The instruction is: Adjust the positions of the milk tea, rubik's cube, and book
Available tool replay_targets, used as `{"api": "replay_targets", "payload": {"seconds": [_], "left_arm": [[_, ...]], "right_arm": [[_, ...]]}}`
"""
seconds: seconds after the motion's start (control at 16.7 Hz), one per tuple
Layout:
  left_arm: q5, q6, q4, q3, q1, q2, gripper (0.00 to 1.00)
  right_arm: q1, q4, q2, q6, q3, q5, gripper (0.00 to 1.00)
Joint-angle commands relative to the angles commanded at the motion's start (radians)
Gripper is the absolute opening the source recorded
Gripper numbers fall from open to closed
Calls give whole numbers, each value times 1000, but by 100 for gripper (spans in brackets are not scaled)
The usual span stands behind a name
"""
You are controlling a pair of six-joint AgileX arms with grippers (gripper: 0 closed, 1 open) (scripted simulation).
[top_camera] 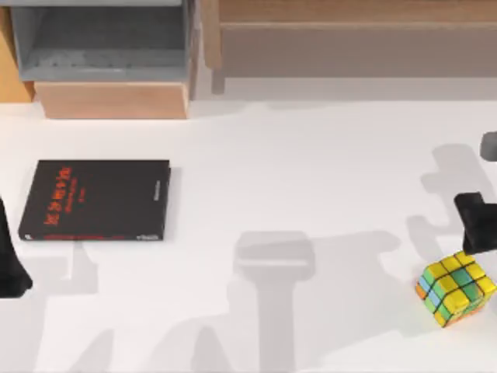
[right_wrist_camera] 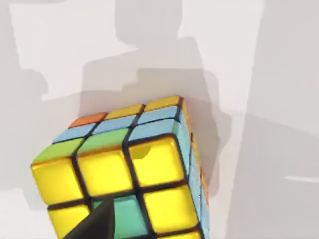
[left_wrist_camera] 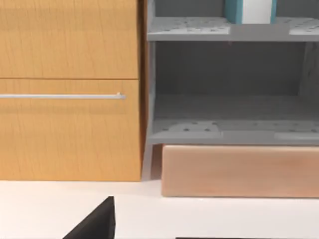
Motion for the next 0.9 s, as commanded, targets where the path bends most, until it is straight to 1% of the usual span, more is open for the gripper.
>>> {"api": "replay_targets", "payload": {"seconds": [0.18,0.36,0.78,0.9], "left_arm": [[0,0,0,0,0,0,100],[0,0,0,0,0,0,100],[0,0,0,0,0,0,100],[0,0,0,0,0,0,100]], "right_arm": [[158,-101,10,-13,51,72,100],[237,-144,17,-21,78,107,100],[242,-141,15,-21,74,109,100],[244,-104,31,-21,42,111,100]]}}
